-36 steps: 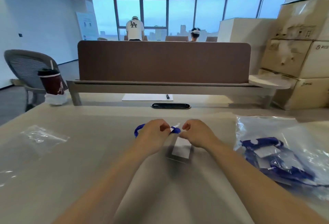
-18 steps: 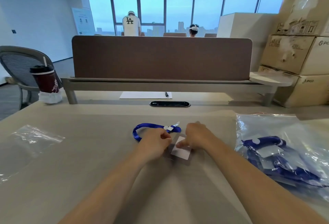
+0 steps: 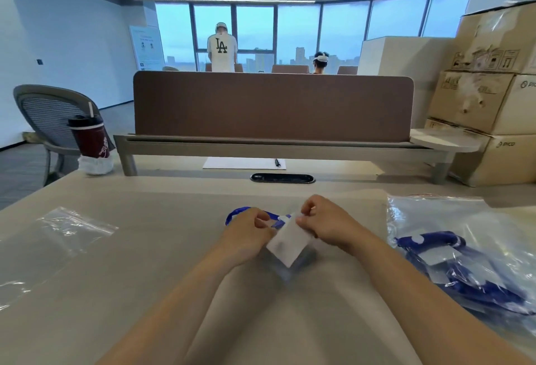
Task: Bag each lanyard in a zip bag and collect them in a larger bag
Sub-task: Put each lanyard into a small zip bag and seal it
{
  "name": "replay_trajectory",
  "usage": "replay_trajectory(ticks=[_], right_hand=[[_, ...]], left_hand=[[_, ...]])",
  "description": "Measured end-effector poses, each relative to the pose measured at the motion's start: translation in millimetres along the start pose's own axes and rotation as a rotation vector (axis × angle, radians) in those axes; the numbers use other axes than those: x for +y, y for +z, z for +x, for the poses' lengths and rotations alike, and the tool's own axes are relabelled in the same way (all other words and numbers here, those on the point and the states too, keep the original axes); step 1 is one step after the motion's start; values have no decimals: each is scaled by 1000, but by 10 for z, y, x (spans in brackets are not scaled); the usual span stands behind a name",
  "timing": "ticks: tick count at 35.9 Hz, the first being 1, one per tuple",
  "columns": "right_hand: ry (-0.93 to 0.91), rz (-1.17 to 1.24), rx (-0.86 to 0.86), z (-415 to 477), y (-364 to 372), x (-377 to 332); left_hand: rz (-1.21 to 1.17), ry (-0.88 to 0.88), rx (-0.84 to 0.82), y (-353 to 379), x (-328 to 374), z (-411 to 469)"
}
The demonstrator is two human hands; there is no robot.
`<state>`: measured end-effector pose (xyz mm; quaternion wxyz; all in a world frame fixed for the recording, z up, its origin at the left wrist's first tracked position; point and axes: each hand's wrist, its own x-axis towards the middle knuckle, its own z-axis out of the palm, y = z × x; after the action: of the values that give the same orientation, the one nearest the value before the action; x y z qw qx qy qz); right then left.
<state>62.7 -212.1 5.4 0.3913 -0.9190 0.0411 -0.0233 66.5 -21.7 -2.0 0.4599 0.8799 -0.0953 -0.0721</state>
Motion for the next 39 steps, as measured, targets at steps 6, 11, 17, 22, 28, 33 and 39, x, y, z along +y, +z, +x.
replay_trajectory(ticks=[6,11,17,22,28,33,39], right_hand=[[-92,347,156,29,-18,-215],[-82,506,159,222,140,-394],[-49,250,278,456,181,-328],[-75,-148,60,592,277,-242],[-93,-489,-129,653,341,-159],[-50,-567,-131,702,376,-115],[-84,-575,-124,700,300,-154]], left_hand=[[-373,-23,6,-277,-29,13],[-603,-65,52,-418,57,83],[-401,0,273,-510,-48,235],[-399,18,329,-560,-126,271],[-370,73,327,-563,-227,250],[-314,73,332,-539,-283,241],[-400,27,378,-519,-300,245]])
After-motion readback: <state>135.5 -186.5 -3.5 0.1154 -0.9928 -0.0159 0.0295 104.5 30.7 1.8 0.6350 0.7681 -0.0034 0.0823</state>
